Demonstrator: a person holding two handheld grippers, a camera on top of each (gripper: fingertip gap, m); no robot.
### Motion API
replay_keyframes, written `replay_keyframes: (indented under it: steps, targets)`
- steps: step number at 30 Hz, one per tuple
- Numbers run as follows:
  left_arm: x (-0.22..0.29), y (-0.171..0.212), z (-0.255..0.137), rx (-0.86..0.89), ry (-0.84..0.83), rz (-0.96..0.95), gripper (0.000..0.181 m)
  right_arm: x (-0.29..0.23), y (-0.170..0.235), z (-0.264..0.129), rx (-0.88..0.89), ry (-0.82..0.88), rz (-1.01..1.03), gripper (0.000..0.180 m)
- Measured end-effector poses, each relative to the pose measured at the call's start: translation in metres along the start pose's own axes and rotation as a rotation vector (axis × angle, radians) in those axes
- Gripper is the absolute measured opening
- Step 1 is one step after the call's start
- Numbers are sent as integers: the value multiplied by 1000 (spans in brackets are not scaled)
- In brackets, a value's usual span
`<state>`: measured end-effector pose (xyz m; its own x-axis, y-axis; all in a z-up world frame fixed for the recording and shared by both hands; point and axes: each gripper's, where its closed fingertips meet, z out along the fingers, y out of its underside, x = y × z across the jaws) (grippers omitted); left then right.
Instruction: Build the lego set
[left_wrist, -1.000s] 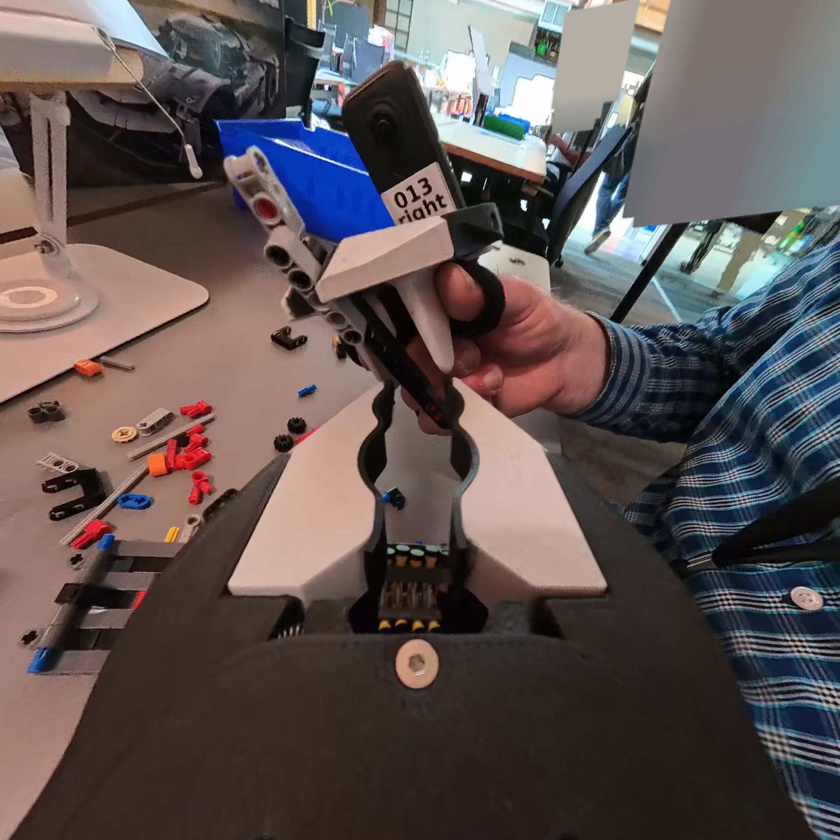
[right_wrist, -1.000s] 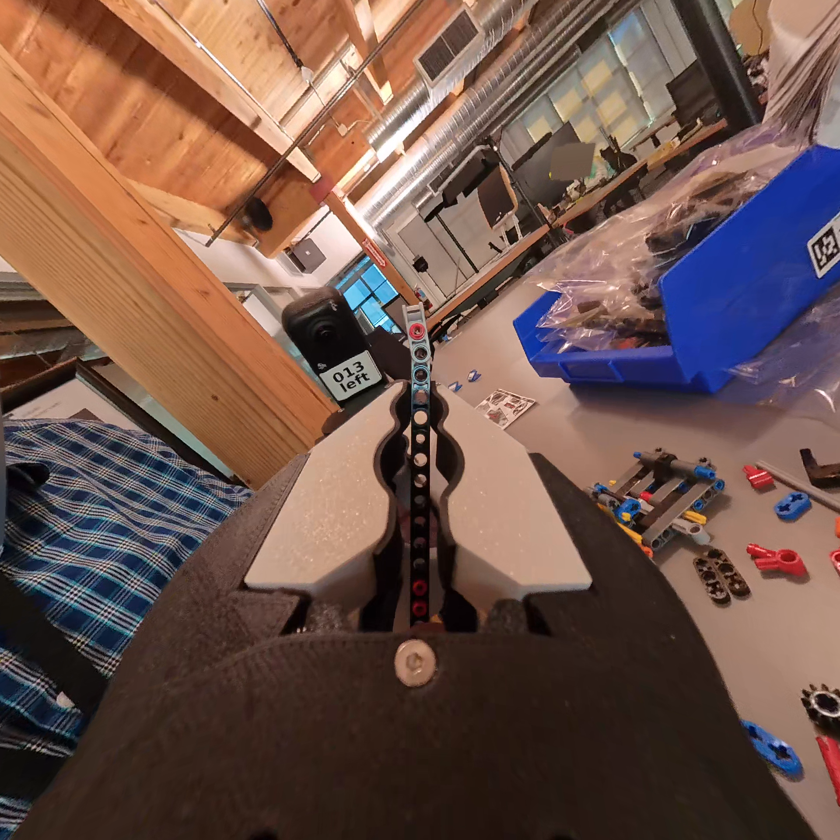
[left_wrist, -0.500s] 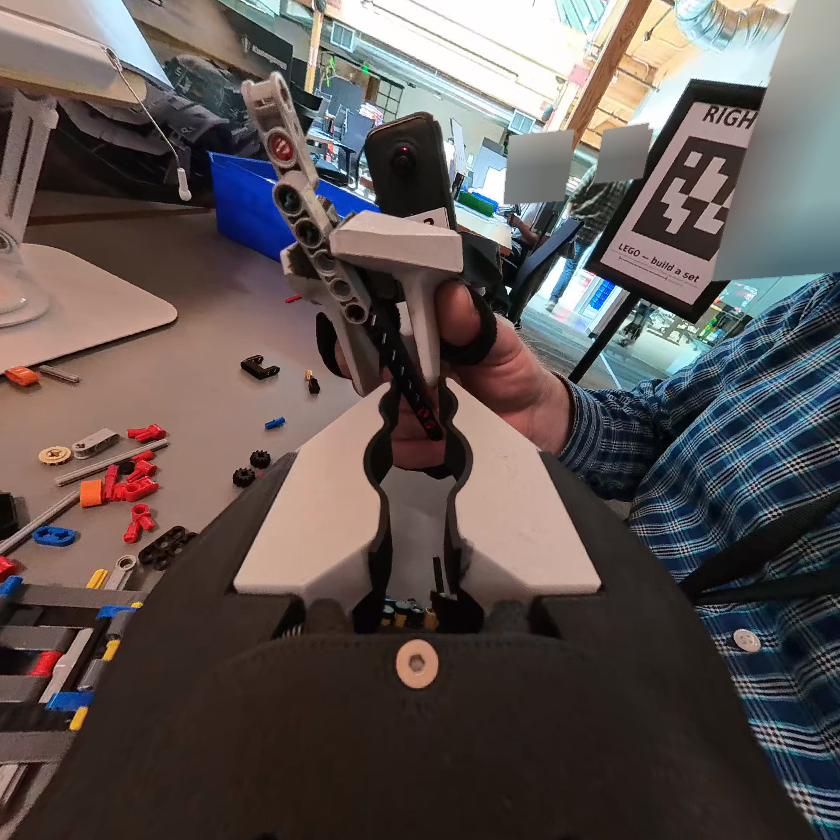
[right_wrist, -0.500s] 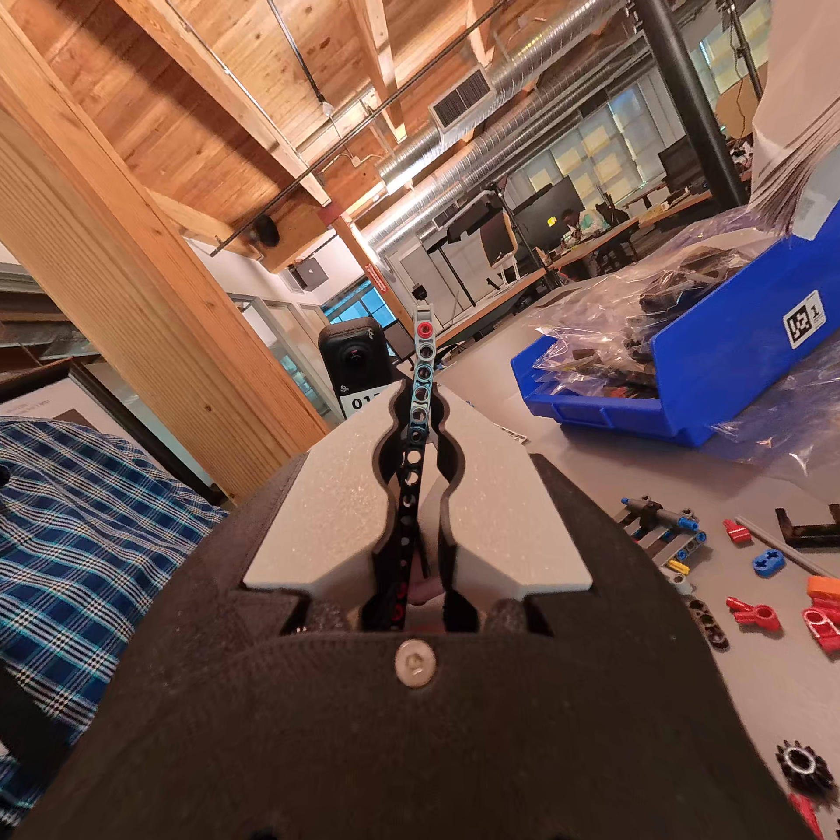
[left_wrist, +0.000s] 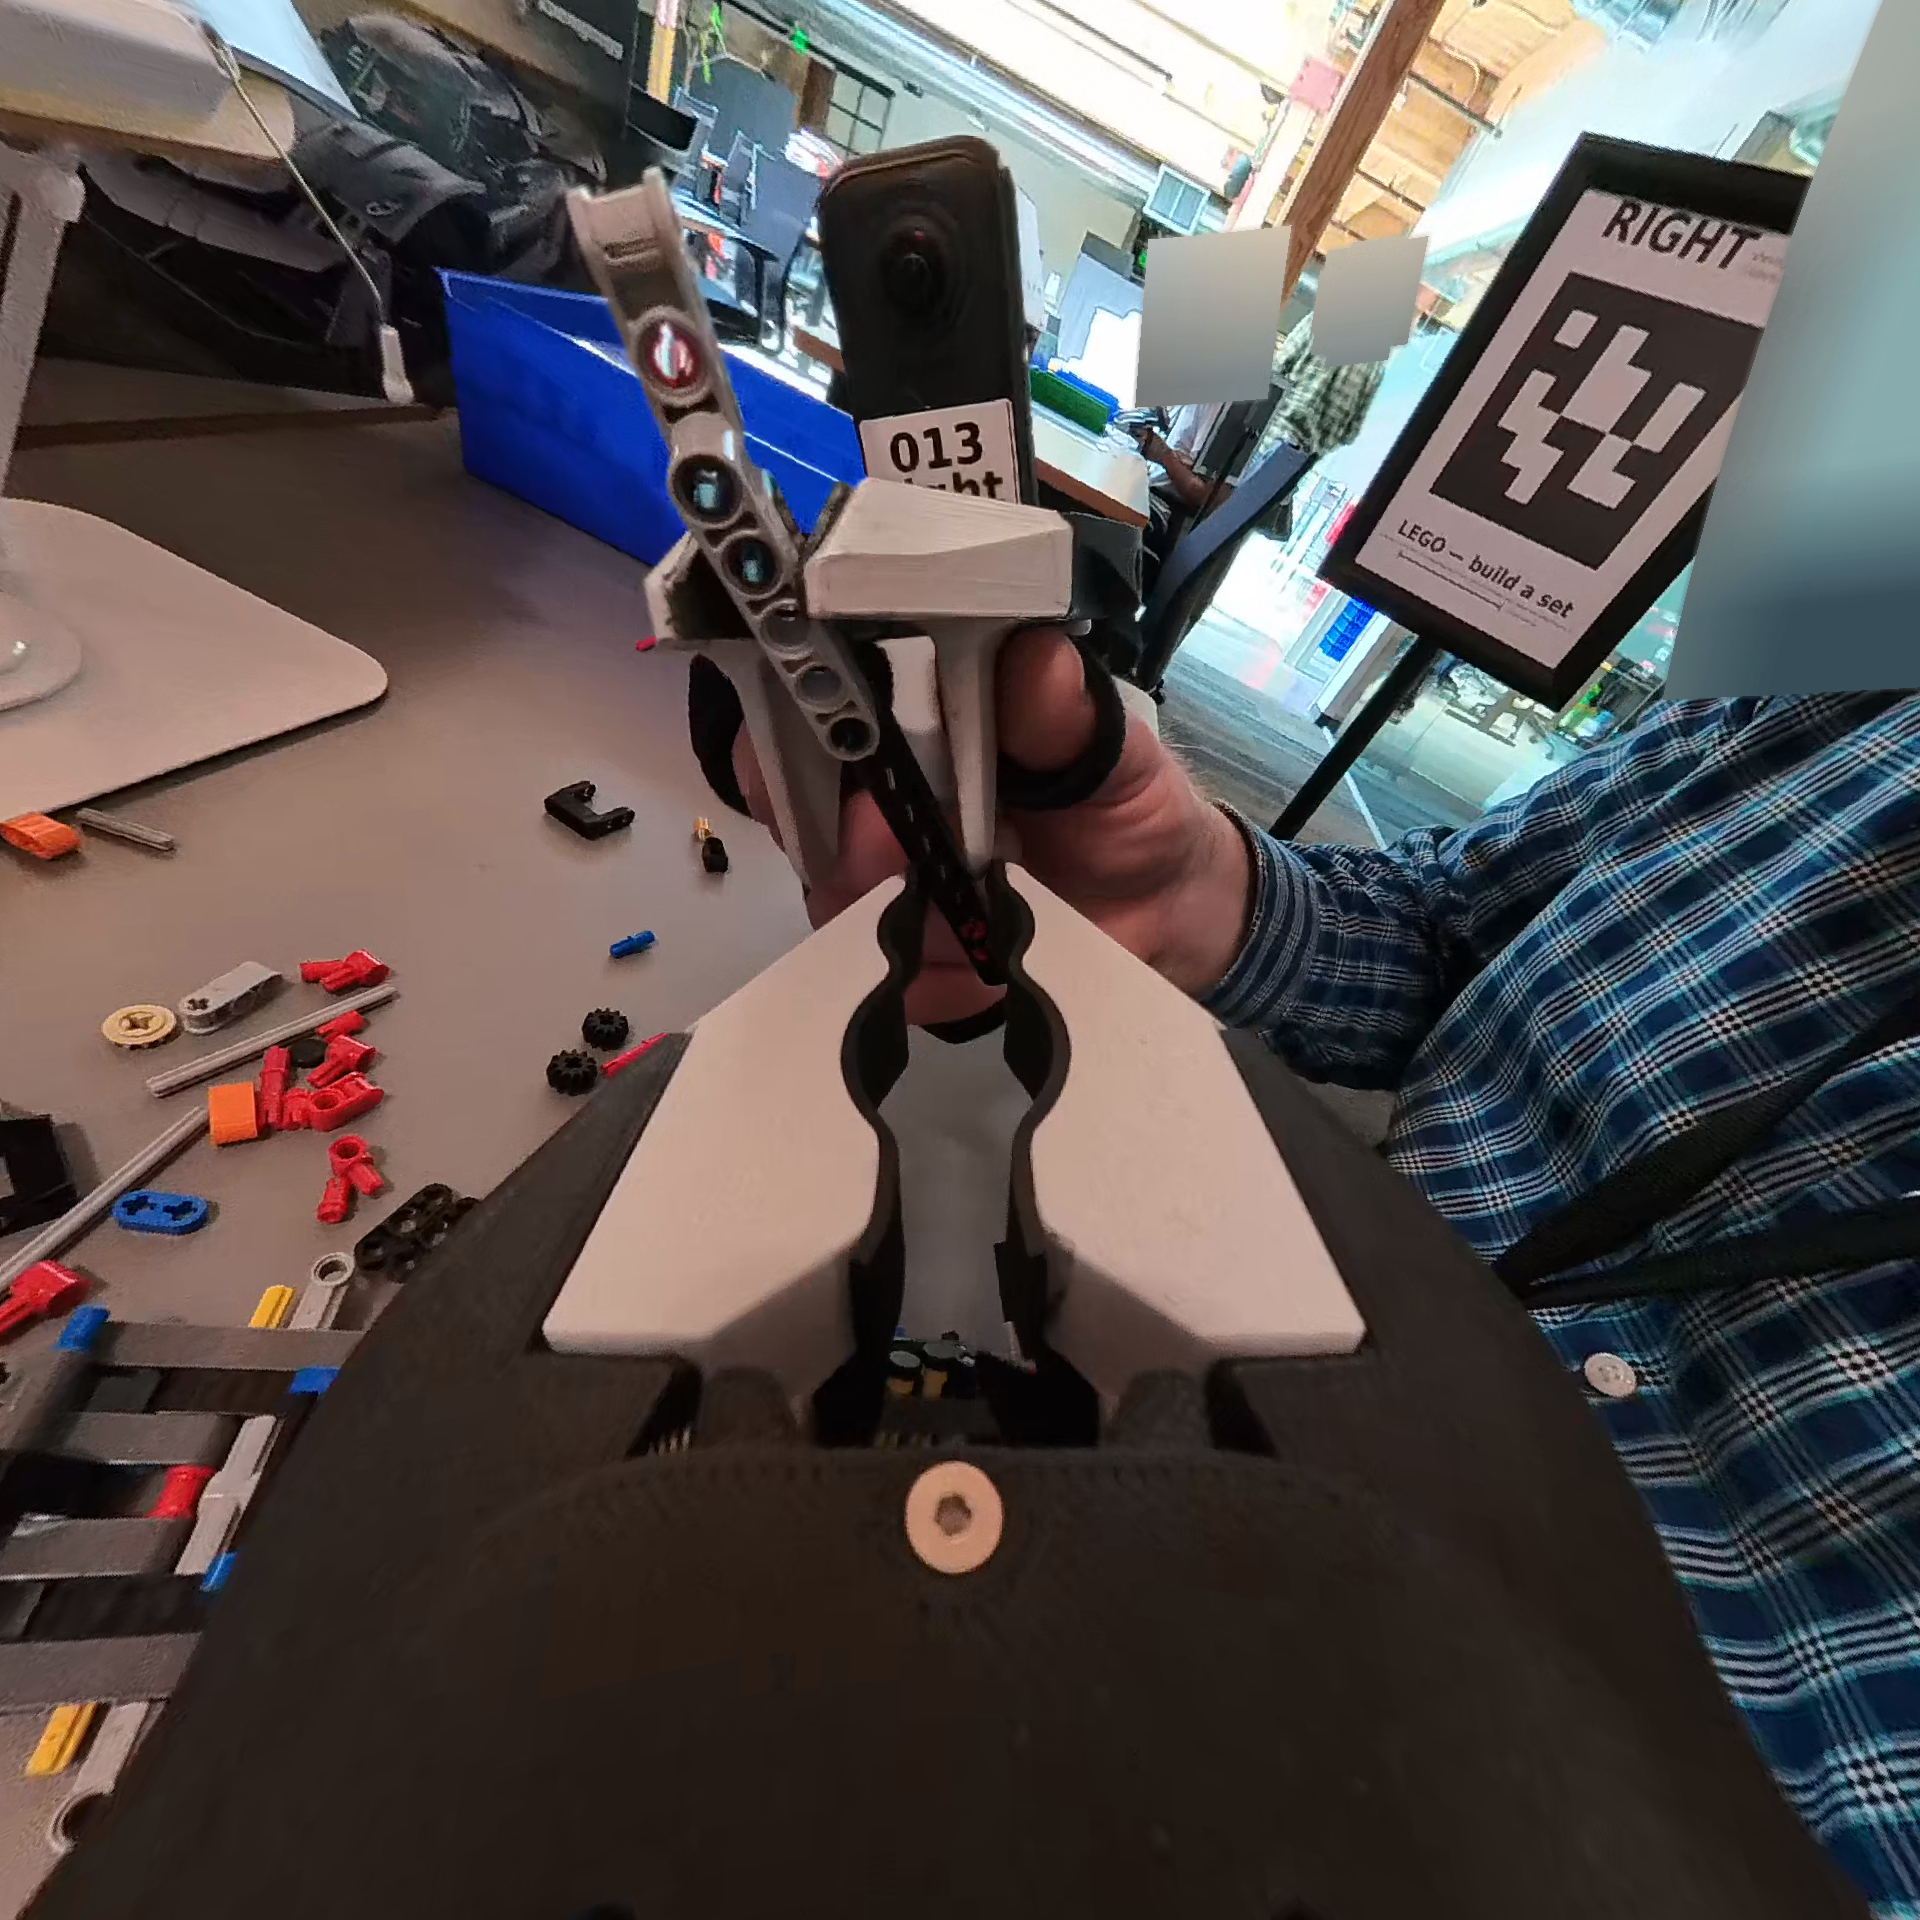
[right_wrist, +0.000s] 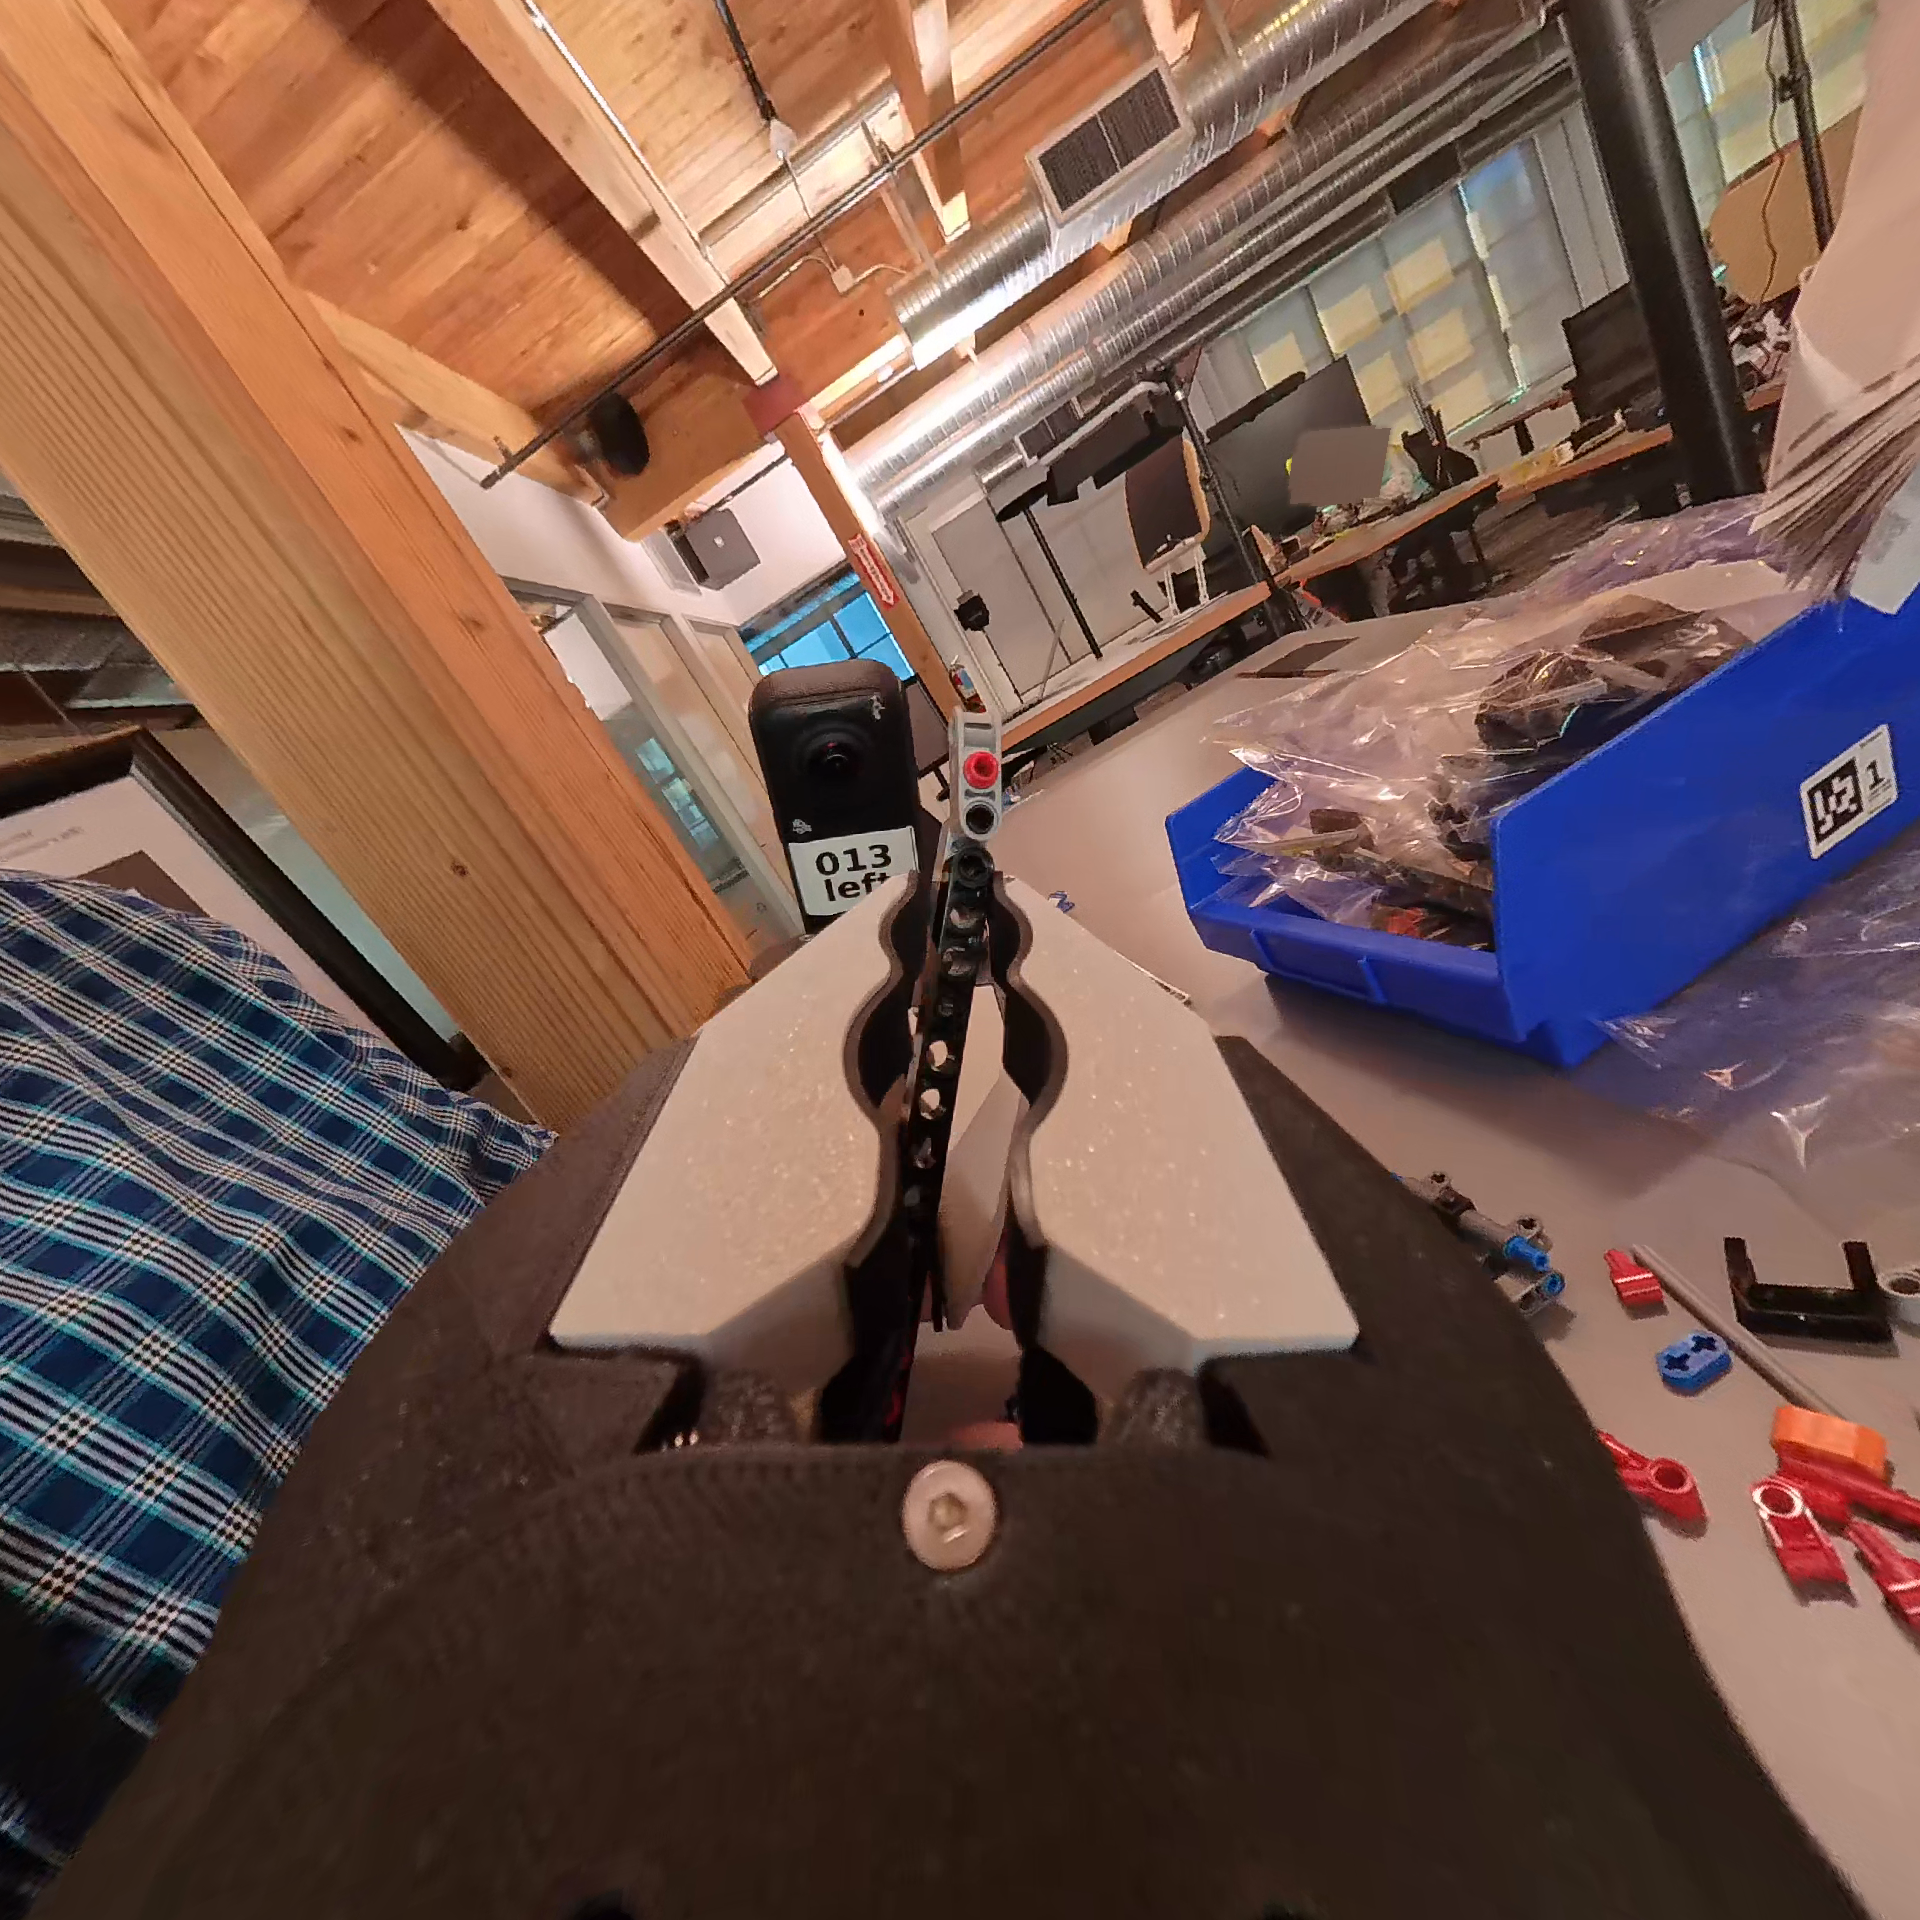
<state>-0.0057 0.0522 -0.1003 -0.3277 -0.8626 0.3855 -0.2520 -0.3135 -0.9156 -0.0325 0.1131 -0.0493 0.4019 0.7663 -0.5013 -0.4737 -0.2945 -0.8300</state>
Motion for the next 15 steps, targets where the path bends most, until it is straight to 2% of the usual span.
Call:
replay_keyframes:
  steps: [2, 5, 9, 11, 15]
  targets:
    - [-3, -1, 0, 4, -2, -14, 11, 2, -3, -1, 13, 0, 7, 6]
    - [-5, -1, 2, 12, 0, -26, 21, 6, -8, -3, 39, 5, 28, 5]
    - [-8, 4, 5, 4, -4, -36, 18, 8, -10, -3, 45, 8, 29, 5]
    - [-10, 3, 4, 13, -21, -17, 9, 8, -11, -2, 48, 1, 30, 5]
    - [-11, 1, 3, 27, -12, -28, 8, 7, -13, -1, 48, -3, 20, 5]
